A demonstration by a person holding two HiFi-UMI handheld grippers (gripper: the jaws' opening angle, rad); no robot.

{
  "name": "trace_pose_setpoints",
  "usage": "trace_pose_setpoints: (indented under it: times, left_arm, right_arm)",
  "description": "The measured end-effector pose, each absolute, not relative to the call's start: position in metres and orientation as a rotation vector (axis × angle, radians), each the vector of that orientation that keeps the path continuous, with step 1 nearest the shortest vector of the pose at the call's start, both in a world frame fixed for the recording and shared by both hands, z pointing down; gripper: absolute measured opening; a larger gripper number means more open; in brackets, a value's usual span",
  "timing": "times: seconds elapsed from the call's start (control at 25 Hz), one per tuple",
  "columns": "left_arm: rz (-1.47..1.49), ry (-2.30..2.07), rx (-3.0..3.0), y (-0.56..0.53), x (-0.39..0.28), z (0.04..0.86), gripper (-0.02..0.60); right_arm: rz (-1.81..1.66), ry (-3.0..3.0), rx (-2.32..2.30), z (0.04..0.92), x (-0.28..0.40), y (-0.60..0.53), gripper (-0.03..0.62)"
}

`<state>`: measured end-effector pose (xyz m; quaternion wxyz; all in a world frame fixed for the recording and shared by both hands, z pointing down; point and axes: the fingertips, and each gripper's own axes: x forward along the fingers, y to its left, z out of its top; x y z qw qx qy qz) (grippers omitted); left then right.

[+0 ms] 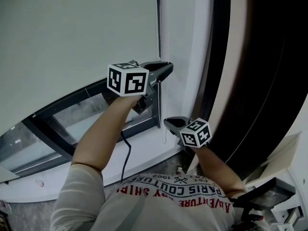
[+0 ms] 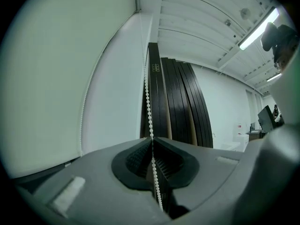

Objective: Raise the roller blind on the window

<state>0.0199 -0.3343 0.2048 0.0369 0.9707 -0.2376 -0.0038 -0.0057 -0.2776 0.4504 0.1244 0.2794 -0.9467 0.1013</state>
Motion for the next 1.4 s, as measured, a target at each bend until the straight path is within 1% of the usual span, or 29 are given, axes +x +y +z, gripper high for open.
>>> trace_pose_setpoints:
  times: [0.24, 0.4, 0.64, 0.88, 1.2, 1.4]
  left_arm:
    - [0.006, -0.714, 3.004, -0.330, 0.025, 0.204, 0.011]
    - [0.048, -0.718, 3.002, -0.330, 0.029, 0.219, 0.011]
    - [0.152, -0.822, 2.989, -0.337, 0.030, 0.268, 0.012]
    - [0.265, -0.836, 2.992, -0.318, 0.045, 0.308, 0.012]
    - [0.413, -0.796, 2.861, -0.335, 0.040, 0.402, 0.012]
    - [0.370, -0.819, 2.813, -0.325, 0.041, 0.436, 0.012]
  right_arm:
    - [0.311, -2.765, 0.821, 0.450, -0.004, -0.276, 0.006]
    - [0.326, -2.736, 0.821, 0.464, -0.001, -0.275, 0.006]
    - [0.408, -2.675, 0.799, 0.510, 0.003, -0.268, 0.006]
    - [0.454, -2.603, 0.789, 0.551, 0.013, -0.255, 0.006]
    - [0.506, -2.417, 0.734, 0.638, 0.016, -0.250, 0.006]
    - [0.567, -2.358, 0.730, 0.671, 0.024, -0.235, 0.006]
